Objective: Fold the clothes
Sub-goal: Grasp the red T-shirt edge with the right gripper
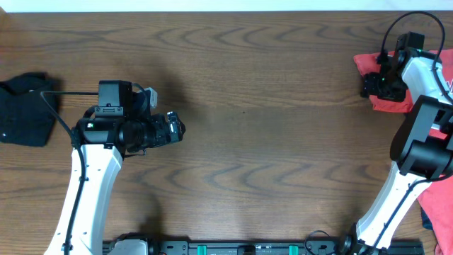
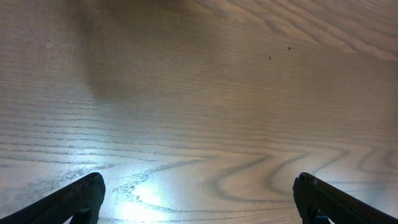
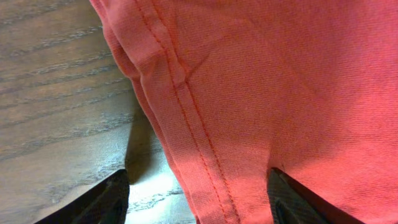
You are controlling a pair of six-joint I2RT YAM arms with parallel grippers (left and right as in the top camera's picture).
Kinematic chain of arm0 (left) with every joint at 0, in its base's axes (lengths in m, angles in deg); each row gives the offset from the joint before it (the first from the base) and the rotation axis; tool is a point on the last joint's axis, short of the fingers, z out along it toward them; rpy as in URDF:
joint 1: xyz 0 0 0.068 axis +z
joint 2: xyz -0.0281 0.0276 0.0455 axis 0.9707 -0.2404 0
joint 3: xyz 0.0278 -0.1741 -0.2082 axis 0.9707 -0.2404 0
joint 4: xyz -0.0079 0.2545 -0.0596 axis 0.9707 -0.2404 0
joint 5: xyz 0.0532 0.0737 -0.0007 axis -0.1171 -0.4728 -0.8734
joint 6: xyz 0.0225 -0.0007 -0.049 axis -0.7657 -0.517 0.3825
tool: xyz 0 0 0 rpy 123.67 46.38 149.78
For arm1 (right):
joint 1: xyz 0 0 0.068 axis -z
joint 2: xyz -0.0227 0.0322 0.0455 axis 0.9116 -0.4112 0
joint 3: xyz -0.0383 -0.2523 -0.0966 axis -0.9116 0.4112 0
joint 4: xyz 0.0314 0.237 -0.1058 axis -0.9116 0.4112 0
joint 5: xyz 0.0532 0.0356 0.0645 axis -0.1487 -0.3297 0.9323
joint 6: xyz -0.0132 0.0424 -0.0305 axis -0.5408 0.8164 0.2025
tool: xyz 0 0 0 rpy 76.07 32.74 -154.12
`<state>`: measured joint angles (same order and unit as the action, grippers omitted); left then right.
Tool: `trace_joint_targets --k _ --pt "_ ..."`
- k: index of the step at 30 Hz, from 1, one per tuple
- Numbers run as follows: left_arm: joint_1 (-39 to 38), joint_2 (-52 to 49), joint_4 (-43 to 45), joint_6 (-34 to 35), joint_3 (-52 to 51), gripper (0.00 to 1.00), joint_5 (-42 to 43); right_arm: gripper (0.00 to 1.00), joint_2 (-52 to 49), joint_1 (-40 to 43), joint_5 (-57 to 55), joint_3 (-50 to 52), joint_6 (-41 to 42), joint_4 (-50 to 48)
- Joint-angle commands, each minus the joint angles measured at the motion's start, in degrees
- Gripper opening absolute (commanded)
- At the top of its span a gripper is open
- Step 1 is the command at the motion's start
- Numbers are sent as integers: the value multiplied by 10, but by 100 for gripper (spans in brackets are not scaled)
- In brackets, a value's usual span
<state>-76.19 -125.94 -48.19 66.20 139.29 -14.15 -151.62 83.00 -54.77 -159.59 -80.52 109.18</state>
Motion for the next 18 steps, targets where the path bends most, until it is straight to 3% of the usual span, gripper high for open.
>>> trace_joint_targets --k 1,6,10,17,18 --pt "1 -1 -2 -5 9 98 10 66 -21 0 -4 -8 11 -2" --pt "1 -1 -2 -5 9 98 10 60 -50 0 -1 -8 17 -2" --pt "1 -1 -2 -5 9 98 10 47 -60 0 -1 -8 21 -2" --pt "1 -1 -2 -5 9 98 10 2 -59 -1 -1 -8 23 -3" --pt "1 -1 -2 -5 9 98 10 1 -59 -1 -1 -8 24 -3"
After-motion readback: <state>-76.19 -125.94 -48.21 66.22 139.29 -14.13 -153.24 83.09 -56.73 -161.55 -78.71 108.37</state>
